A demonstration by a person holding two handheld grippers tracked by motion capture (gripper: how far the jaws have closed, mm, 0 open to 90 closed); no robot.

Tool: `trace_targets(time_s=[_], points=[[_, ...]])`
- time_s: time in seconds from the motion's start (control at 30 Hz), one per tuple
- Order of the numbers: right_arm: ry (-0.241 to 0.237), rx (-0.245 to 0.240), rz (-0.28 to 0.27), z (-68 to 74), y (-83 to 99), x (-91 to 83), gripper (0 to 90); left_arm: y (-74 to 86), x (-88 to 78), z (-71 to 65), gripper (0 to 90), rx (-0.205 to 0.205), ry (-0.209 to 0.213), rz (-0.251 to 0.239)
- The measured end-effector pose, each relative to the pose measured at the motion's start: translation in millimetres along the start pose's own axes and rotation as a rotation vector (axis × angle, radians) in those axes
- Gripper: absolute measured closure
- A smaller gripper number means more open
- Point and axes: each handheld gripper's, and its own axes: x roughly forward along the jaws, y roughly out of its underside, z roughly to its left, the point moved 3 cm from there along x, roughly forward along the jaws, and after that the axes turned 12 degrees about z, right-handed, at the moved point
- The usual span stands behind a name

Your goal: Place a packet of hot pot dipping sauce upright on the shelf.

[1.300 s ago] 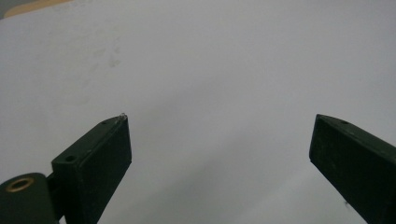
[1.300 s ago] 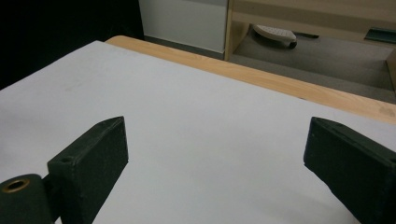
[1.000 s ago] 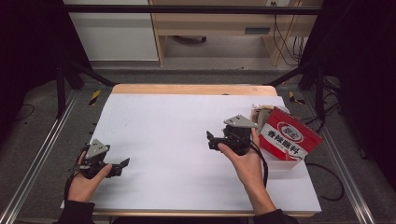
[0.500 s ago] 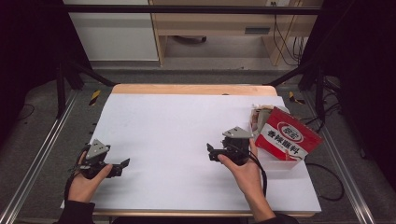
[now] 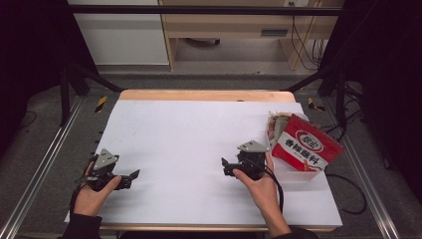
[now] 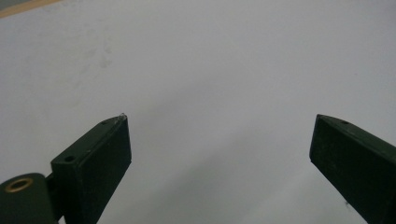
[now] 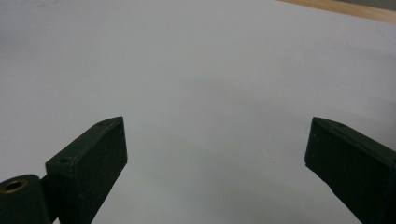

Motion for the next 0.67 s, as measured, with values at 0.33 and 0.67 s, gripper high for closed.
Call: trace_targets(time_s=[0.33,0.67], points=[[-0.01,-0.009,0.063,4.1,11.8,15.2,7.1,-0.1,0.2,0.6,5.6,0.004,0.001,0.001],[-0.013,-0.013,0.094,3.8,19.4,15.9,7.4,-1.0,-0.5,2.2,5.6,0.001,-0.003,-0.004]])
